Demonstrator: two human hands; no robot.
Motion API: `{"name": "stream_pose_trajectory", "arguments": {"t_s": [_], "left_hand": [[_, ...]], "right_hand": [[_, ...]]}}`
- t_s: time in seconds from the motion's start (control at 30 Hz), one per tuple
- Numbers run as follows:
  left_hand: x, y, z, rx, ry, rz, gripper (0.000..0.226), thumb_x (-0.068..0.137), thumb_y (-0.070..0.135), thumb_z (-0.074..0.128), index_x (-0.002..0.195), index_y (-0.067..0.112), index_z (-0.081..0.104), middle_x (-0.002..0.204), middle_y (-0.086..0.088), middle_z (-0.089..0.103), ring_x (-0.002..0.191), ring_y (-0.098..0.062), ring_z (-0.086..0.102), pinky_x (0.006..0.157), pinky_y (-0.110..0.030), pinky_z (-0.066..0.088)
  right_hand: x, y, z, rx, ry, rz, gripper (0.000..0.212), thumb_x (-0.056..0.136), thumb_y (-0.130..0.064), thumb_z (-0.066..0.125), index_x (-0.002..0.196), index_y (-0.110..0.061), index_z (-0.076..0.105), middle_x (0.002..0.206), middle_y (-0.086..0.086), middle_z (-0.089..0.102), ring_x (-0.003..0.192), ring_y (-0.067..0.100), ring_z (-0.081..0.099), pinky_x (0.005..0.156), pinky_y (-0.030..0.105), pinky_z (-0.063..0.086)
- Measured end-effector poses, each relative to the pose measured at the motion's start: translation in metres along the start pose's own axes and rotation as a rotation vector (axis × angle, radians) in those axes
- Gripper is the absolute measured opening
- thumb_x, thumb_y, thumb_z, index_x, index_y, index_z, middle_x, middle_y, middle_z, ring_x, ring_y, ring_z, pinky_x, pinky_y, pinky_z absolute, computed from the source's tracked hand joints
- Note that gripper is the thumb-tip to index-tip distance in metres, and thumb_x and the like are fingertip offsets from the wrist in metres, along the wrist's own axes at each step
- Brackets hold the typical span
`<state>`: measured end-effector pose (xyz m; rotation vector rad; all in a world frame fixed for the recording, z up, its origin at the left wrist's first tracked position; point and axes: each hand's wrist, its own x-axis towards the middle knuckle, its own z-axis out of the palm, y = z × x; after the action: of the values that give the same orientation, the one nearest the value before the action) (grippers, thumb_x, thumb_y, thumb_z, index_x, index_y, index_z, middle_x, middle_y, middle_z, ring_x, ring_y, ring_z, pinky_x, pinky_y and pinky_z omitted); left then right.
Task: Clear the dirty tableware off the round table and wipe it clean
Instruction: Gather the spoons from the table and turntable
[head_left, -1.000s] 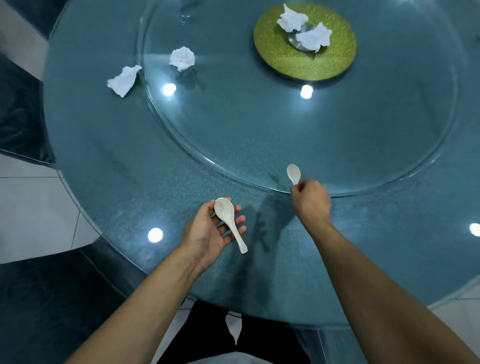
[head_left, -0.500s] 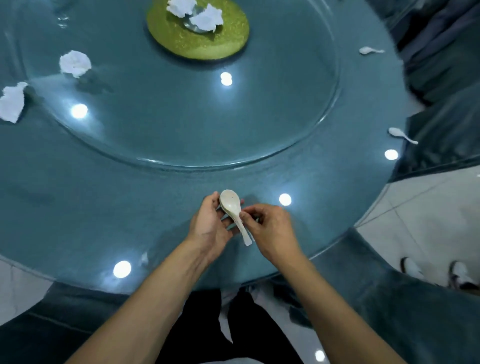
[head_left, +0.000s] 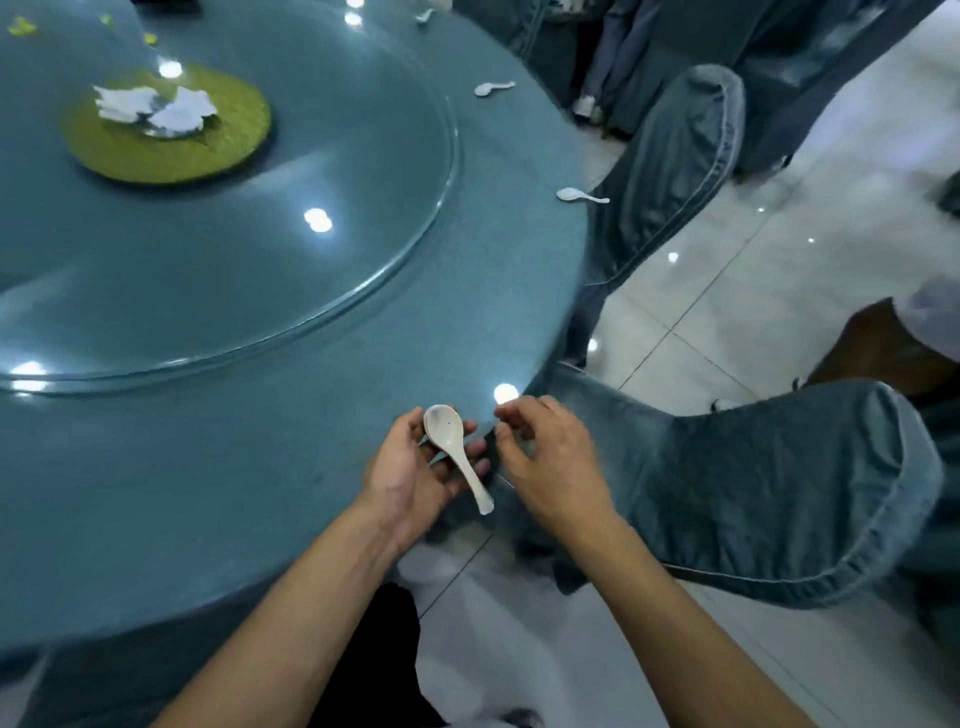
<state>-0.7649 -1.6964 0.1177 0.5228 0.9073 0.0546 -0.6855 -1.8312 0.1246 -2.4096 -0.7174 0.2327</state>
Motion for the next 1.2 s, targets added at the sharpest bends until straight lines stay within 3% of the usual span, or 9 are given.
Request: {"name": "stream_pose_trajectory", "arguments": {"t_s": [0.13,0.27,0.47,0.6,0.83,1.07,1.2], "left_hand": [[-0.034,-0.063,0.031,0.073,-0.026,-0.035,0.043,0.103,0.033,0.041,0.129,0.003,0.059,0.114,-0.023,0.068,0.094,-0.037,0.066,0.089,-0.053,0.056],[-0.068,-0.125,0.056,0.15,-0.074,-0.084,0.048,0.103,0.033,0.043,0.135,0.001,0.057,0.117,-0.026,0.069,0.1,-0.04,0.066,0.086,-0.052,0.059],[-0.103,-0.197,0.107,0.258,-0.164,-0.124,0.041,0.099,0.031,0.046,0.123,0.001,0.062,0.123,-0.028,0.066,0.104,-0.041,0.064,0.09,-0.052,0.056],[-0.104,-0.233,0.15,0.343,-0.199,-0.145,0.041,0.101,0.03,0.044,0.123,0.0,0.062,0.117,-0.027,0.068,0.104,-0.041,0.063,0.089,-0.052,0.056],[-0.069,-0.272,0.245,0.41,-0.222,-0.174,0.041,0.102,0.03,0.042,0.123,0.002,0.064,0.112,-0.023,0.07,0.099,-0.038,0.066,0.088,-0.05,0.058],[-0.022,-0.297,0.343,0.442,-0.245,-0.212,0.046,0.103,0.031,0.042,0.133,0.0,0.058,0.112,-0.022,0.071,0.102,-0.038,0.064,0.096,-0.054,0.053],[0.0,-0.304,0.395,0.433,-0.226,-0.2,0.045,0.102,0.029,0.044,0.132,-0.002,0.057,0.114,-0.024,0.07,0.097,-0.037,0.066,0.084,-0.05,0.06]], "right_hand": [[-0.058,0.056,-0.051,-0.217,0.04,-0.001,0.026,0.094,-0.031,0.057,0.118,-0.026,0.063,0.116,-0.005,0.062,0.105,0.02,0.056,0.094,0.037,0.042],[-0.12,0.107,-0.094,-0.286,0.073,0.059,0.029,0.092,-0.032,0.058,0.121,-0.028,0.061,0.118,-0.005,0.059,0.106,0.022,0.056,0.093,0.04,0.042],[-0.185,0.17,-0.153,-0.315,0.089,0.174,0.038,0.097,-0.035,0.053,0.134,-0.03,0.053,0.134,-0.007,0.052,0.121,0.019,0.048,0.106,0.038,0.033],[-0.204,0.211,-0.184,-0.322,0.12,0.231,0.04,0.097,-0.038,0.052,0.136,-0.032,0.05,0.135,-0.008,0.051,0.123,0.017,0.047,0.107,0.036,0.033],[-0.184,0.291,-0.239,-0.338,0.185,0.297,0.036,0.095,-0.036,0.056,0.131,-0.032,0.055,0.129,-0.008,0.055,0.117,0.018,0.051,0.102,0.037,0.036],[-0.125,0.364,-0.296,-0.361,0.15,0.33,0.039,0.099,-0.041,0.05,0.138,-0.037,0.047,0.137,-0.011,0.048,0.125,0.016,0.046,0.11,0.035,0.03],[-0.094,0.402,-0.325,-0.358,0.148,0.345,0.041,0.098,-0.043,0.05,0.139,-0.038,0.045,0.139,-0.01,0.048,0.126,0.016,0.046,0.111,0.037,0.031]]}}
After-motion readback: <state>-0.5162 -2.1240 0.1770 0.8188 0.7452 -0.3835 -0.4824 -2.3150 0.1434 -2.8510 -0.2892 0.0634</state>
